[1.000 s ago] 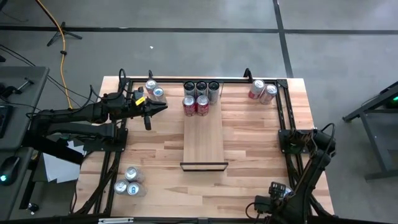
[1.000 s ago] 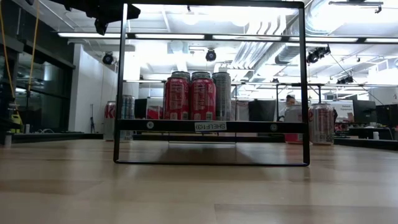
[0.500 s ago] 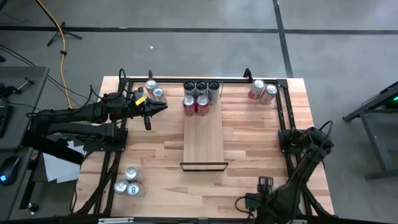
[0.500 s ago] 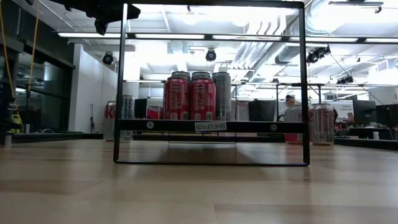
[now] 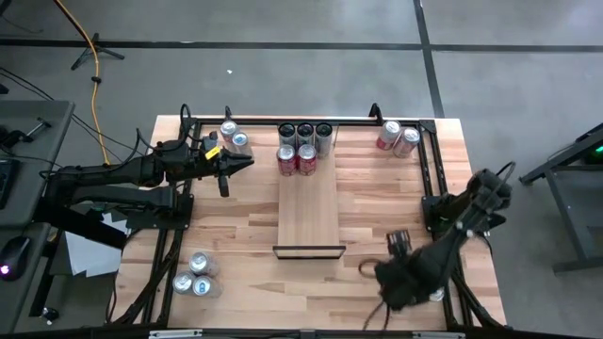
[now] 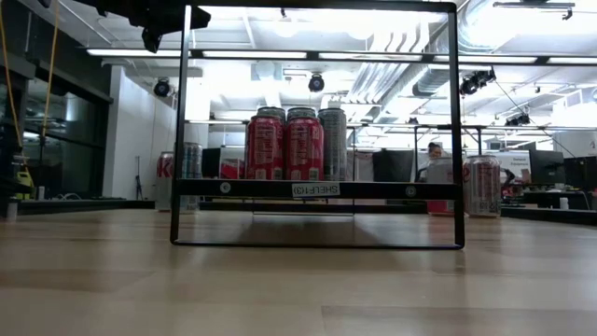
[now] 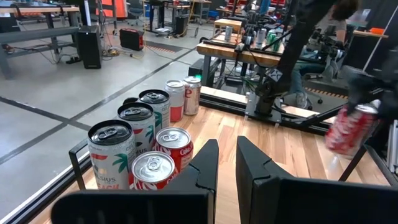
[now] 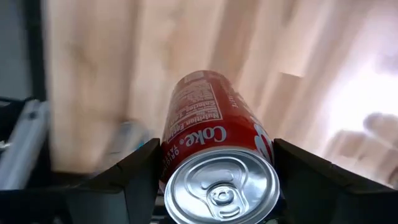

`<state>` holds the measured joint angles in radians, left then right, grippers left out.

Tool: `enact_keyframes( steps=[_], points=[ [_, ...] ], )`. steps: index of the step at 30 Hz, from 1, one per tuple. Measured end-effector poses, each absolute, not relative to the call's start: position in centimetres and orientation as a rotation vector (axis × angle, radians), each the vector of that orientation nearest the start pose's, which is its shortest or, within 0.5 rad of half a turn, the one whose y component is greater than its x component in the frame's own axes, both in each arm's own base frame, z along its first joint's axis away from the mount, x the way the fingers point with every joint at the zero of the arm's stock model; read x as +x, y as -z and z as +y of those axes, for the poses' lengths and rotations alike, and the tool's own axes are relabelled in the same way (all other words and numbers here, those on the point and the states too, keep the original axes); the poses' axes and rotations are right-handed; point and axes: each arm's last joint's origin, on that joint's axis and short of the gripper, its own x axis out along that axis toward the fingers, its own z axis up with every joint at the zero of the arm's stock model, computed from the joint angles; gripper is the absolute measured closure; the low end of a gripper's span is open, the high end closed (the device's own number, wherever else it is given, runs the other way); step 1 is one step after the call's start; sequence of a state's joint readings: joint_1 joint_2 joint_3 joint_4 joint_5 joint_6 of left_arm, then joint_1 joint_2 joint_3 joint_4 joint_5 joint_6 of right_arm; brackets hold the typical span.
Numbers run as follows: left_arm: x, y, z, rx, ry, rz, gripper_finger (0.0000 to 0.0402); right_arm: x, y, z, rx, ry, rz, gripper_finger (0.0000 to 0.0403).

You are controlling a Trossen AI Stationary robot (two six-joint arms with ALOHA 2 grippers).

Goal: Place canned beverage on shelf
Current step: Put the red-white soda can on the shelf aligned with the other red-white soda can

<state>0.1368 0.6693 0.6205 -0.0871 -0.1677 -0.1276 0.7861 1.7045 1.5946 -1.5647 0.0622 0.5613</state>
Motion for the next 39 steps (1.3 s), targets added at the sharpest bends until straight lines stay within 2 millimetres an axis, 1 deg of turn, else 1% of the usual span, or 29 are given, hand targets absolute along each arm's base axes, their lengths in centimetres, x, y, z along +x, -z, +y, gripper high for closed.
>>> enact_keyframes(
  steps=[2, 5, 8, 10, 13, 18, 21, 23, 25, 28, 32, 35, 39],
  points=[
    [15.4, -30.2, 2.6, -0.124, -0.312, 0.117, 0.0398, 20.5, -30.0, 19.0, -0.267, -0.045, 1.601, 0.0143],
    [15.4, -30.2, 2.6, -0.124, -0.312, 0.116, 0.0398, 19.8, -30.1, 16.1, -0.270, -0.040, 1.604, 0.0143],
    [15.4, -30.2, 2.6, -0.124, -0.311, 0.116, 0.0398, 20.1, -29.4, 13.6, -0.288, -0.057, 1.622, 0.0143],
    [15.4, -30.2, 2.6, -0.124, -0.311, 0.116, 0.0398, 20.6, -28.9, 12.0, -0.304, -0.076, 1.621, 0.0143],
    [15.4, -30.2, 2.6, -0.124, -0.311, 0.116, 0.0398, 21.9, -27.7, 10.0, -0.325, -0.103, 1.611, 0.0143],
    [15.4, -30.2, 2.6, -0.124, -0.312, 0.115, 0.0398, 24.4, -26.3, 6.4, -0.357, -0.098, 1.507, 0.0143],
    [15.4, -30.2, 2.7, -0.123, -0.328, 0.115, 0.0398, 24.9, -25.9, 4.2, -0.415, -0.106, 1.513, 0.0143],
    [15.4, -30.2, 2.7, -0.124, -0.346, 0.113, 0.0398, 25.0, -25.7, 2.9, -0.453, -0.146, 1.532, 0.0143],
    [15.3, -30.2, 2.7, -0.145, -0.364, 0.108, 0.0398, 25.2, -25.7, 1.8, -0.462, -0.168, 1.531, 0.0143],
    [15.3, -30.2, 2.8, -0.181, -0.380, 0.100, 0.0398, 25.4, -25.7, 0.3, -0.413, -0.193, 1.521, 0.0143],
    [15.3, -30.2, 2.8, -0.224, -0.388, 0.091, 0.0398, 25.7, -25.6, -1.4, -0.386, -0.175, 1.507, 0.0143],
    [15.3, -30.2, 2.8, -0.224, -0.389, 0.091, 0.0398, 25.8, -25.2, -2.4, -0.340, -0.168, 1.533, 0.0143],
    [15.4, -30.2, 2.8, -0.223, -0.400, 0.095, 0.0398, 26.1, -24.3, -3.1, -0.285, -0.134, 1.594, 0.0143]
  ],
)
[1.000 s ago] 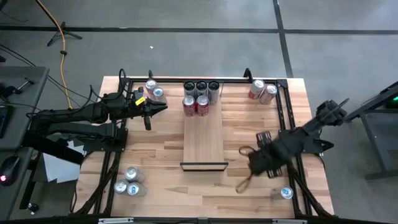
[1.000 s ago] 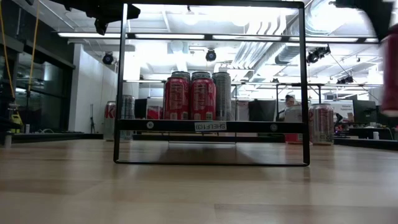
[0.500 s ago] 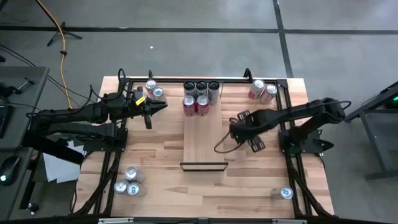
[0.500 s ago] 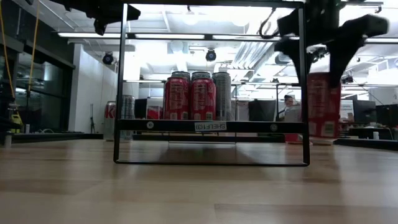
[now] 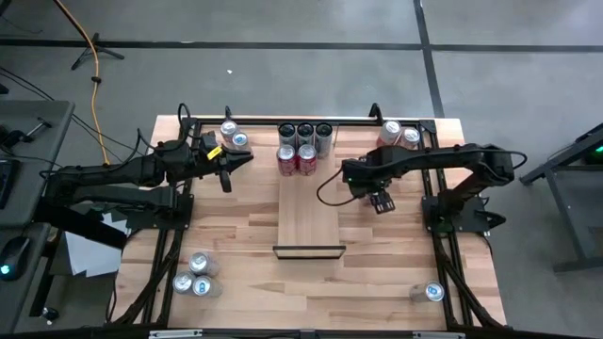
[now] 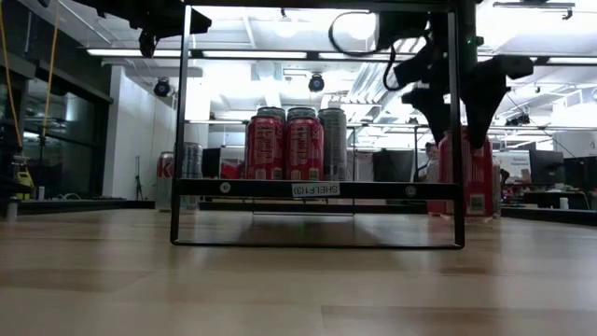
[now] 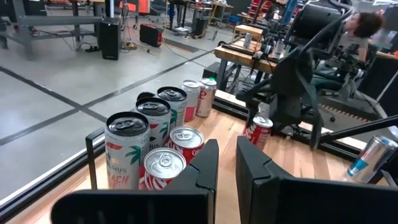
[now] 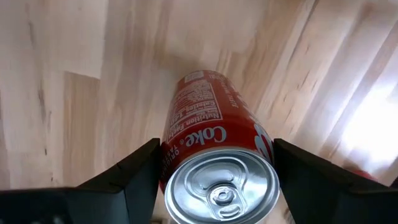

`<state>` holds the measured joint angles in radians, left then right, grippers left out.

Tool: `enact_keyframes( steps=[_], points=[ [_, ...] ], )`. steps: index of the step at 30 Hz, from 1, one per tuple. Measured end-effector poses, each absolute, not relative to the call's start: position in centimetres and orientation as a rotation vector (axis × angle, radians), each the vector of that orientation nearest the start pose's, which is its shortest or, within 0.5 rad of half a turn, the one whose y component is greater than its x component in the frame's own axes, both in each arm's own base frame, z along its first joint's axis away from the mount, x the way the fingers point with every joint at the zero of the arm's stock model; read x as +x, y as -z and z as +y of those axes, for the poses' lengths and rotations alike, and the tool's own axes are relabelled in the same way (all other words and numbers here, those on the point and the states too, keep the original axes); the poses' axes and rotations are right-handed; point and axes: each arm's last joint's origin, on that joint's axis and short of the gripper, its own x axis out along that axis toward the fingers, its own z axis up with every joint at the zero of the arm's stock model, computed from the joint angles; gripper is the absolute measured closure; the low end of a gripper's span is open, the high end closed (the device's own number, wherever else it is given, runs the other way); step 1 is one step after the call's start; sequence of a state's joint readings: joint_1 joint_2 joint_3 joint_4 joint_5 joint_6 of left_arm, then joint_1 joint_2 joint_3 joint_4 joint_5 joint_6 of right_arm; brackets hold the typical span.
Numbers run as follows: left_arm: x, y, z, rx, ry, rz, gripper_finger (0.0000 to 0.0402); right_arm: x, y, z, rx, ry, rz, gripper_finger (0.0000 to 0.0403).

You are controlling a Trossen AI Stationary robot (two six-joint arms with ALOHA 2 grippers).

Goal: Place canned beverage on shelf
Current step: Put the red-white soda can on the shelf aligned with the other red-white soda can

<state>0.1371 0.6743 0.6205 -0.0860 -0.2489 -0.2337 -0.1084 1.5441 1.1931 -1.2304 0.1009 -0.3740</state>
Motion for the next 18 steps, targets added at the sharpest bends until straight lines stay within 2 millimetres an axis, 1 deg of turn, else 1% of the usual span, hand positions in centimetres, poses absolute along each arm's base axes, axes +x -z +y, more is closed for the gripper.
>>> enact_keyframes(
  steps=[3, 9, 15, 18],
  points=[
    [15.4, -30.2, 2.8, -0.223, -0.400, 0.095, 0.0398, 26.5, -23.7, -3.3, -0.257, -0.122, 1.617, 0.0141],
    [15.4, -30.2, 2.8, -0.220, -0.400, 0.096, 0.0398, 26.8, -23.2, -3.3, -0.207, -0.075, 1.634, 0.0113],
    [15.4, -30.2, 2.8, -0.195, -0.399, 0.101, 0.0398, 27.4, -23.9, -3.3, -0.156, -0.041, 1.600, 0.0109],
    [15.4, -30.2, 2.8, -0.195, -0.399, 0.101, 0.0398, 27.8, -24.5, -3.4, -0.135, -0.011, 1.572, 0.0108]
  ],
)
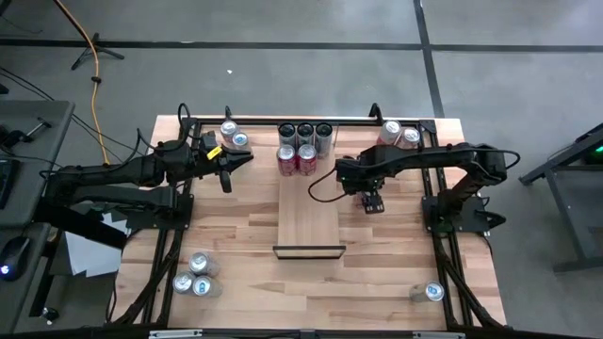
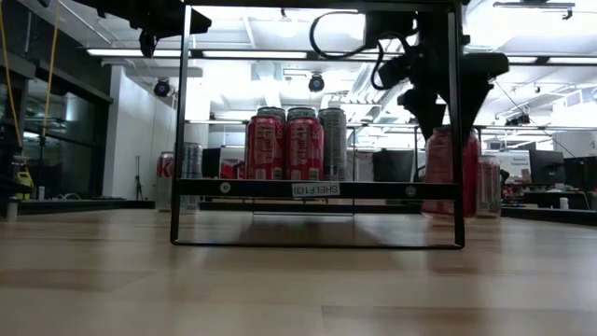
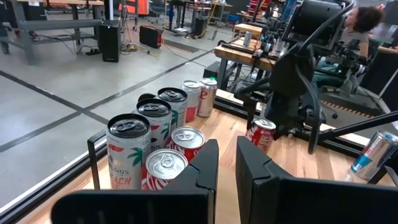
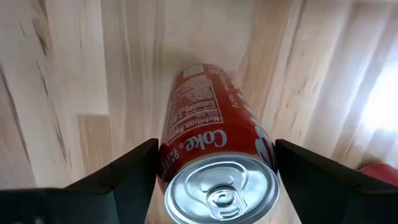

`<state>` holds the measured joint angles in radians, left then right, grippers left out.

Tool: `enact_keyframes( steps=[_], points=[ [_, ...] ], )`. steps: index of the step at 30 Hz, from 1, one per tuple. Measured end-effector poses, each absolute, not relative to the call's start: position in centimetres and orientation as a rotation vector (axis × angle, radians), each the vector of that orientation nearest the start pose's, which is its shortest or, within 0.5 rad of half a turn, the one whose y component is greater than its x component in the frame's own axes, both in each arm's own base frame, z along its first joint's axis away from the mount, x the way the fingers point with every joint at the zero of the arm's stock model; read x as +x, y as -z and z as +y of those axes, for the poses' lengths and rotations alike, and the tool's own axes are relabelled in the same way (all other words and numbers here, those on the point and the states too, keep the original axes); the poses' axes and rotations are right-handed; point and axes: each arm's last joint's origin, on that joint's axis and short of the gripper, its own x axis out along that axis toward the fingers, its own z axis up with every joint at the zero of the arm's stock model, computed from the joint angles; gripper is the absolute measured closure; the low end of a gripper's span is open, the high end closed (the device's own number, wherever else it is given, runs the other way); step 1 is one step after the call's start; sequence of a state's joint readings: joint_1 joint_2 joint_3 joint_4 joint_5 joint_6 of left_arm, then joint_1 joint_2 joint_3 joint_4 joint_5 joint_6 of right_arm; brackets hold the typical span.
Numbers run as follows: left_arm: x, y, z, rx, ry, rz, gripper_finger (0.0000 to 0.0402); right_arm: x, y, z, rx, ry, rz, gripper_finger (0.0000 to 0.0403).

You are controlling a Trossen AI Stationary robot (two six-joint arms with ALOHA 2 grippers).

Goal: Place canned beverage on shelf
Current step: Put the red-white soda can on the shelf aligned with the other red-white soda can

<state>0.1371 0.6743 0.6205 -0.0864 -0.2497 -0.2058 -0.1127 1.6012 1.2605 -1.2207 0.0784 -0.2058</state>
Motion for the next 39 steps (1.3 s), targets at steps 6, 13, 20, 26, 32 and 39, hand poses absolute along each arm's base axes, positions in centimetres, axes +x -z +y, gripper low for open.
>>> enact_keyframes(
  steps=[6, 13, 20, 26, 32, 39],
  points=[
    [15.4, -30.2, 2.8, -0.195, -0.399, 0.101, 0.0398, 28.0, -24.9, -3.4, -0.090, 0.020, 1.553, 0.0107],
    [15.4, -30.1, 2.8, -0.195, -0.400, 0.108, 0.0398, 27.2, -24.9, -2.9, -0.020, -0.095, 1.617, 0.0106],
    [15.4, -30.1, 2.8, -0.194, -0.400, 0.108, 0.0398, 26.1, -23.6, -3.4, -0.023, -0.052, 1.698, 0.0106],
    [15.4, -30.1, 2.8, -0.170, -0.398, 0.113, 0.0398, 26.1, -23.4, -3.5, -0.005, -0.005, 1.699, 0.0105],
    [15.4, -30.1, 2.8, -0.170, -0.398, 0.113, 0.0398, 26.1, -23.3, -3.5, -0.020, -0.030, 1.697, 0.0105],
    [15.4, -30.1, 2.8, -0.169, -0.398, 0.113, 0.0398, 26.2, -23.0, -3.5, -0.006, -0.042, 1.694, 0.0086]
  ],
)
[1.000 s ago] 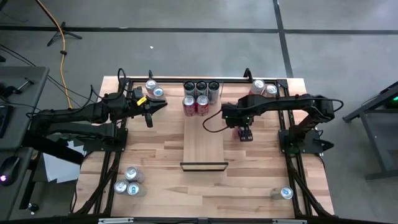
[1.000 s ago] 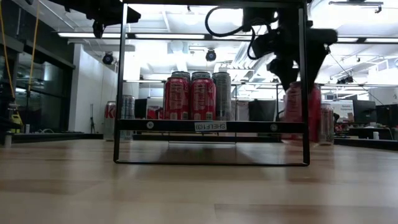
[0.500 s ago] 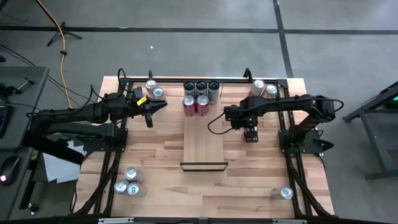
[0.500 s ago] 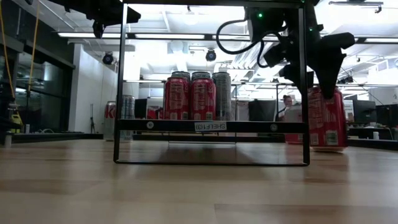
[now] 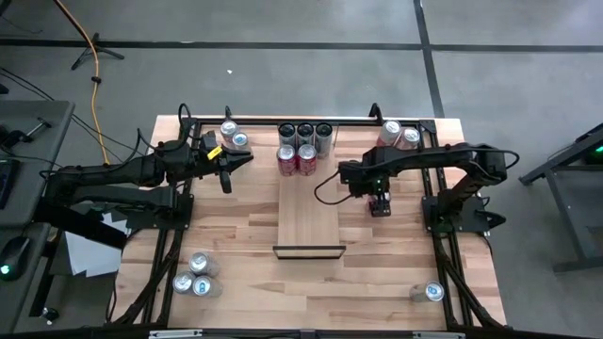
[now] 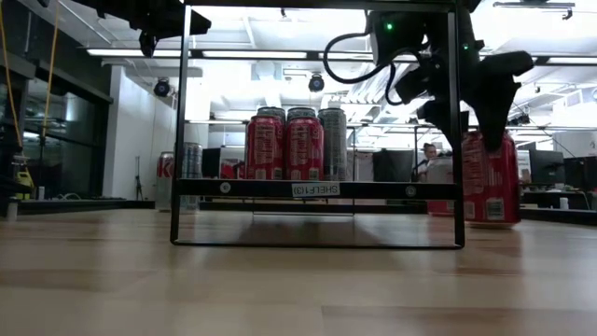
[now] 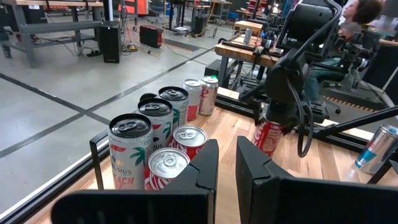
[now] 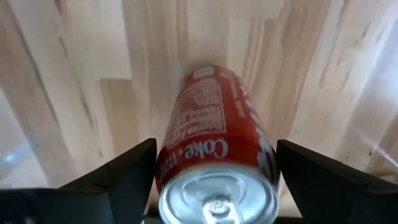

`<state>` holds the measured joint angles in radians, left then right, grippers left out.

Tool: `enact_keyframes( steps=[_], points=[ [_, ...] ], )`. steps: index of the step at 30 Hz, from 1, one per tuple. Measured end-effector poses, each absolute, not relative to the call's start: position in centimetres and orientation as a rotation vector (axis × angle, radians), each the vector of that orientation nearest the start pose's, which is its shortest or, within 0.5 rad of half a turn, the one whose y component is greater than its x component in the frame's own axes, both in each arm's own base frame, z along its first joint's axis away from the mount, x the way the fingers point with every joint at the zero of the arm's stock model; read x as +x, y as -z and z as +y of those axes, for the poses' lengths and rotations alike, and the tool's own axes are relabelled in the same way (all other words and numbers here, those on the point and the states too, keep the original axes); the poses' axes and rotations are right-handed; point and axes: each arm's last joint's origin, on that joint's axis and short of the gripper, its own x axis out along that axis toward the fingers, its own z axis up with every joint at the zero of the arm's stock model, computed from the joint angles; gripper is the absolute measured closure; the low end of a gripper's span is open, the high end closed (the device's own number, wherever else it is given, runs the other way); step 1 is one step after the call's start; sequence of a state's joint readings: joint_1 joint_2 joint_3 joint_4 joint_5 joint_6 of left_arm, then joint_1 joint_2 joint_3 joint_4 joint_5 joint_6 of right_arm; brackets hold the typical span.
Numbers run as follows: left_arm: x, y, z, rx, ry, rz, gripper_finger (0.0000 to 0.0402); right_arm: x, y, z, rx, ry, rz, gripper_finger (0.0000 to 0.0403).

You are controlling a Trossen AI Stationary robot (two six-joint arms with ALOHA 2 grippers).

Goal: Place canned beverage on shelf
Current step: Put the red-white soda can on the shelf aligned with the other red-white soda can

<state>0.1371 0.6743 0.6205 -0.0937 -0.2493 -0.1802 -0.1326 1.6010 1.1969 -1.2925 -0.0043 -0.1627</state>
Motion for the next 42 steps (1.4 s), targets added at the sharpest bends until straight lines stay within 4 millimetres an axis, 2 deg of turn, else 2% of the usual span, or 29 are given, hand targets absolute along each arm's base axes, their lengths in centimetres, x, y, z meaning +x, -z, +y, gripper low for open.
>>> enact_keyframes(
  steps=[8, 17, 24, 27, 32, 36, 39, 42],
  points=[
    [15.4, -30.1, 2.8, -0.169, -0.398, 0.113, 0.0398, 26.3, -23.1, -3.5, 0.000, -0.023, 1.691, 0.0043],
    [15.4, -30.1, 2.8, -0.169, -0.398, 0.113, 0.0398, 27.7, -25.7, -3.8, 0.012, 0.018, 1.568, 0.0041],
    [15.4, -30.1, 2.8, -0.169, -0.398, 0.113, 0.0398, 28.3, -27.2, -3.9, 0.140, 0.153, 1.497, 0.0040],
    [15.4, -30.1, 2.8, -0.169, -0.398, 0.112, 0.0398, 28.1, -27.5, -3.9, 0.239, 0.293, 1.492, 0.0040],
    [15.4, -30.1, 2.8, -0.168, -0.398, 0.112, 0.0398, 26.3, -28.9, -3.7, 0.378, 0.590, 1.435, 0.0040],
    [15.4, -30.1, 2.8, -0.168, -0.400, 0.112, 0.0398, 23.7, -31.0, -2.7, 0.417, 0.810, 1.270, 0.0040],
    [15.4, -30.1, 2.9, -0.167, -0.406, 0.112, 0.0398, 21.4, -31.9, -2.2, 0.497, 0.905, 1.199, 0.0040],
    [15.4, -30.1, 2.9, -0.164, -0.436, 0.109, 0.0398, 19.3, -31.6, -1.8, 0.623, 0.961, 1.164, 0.0040]
  ],
)
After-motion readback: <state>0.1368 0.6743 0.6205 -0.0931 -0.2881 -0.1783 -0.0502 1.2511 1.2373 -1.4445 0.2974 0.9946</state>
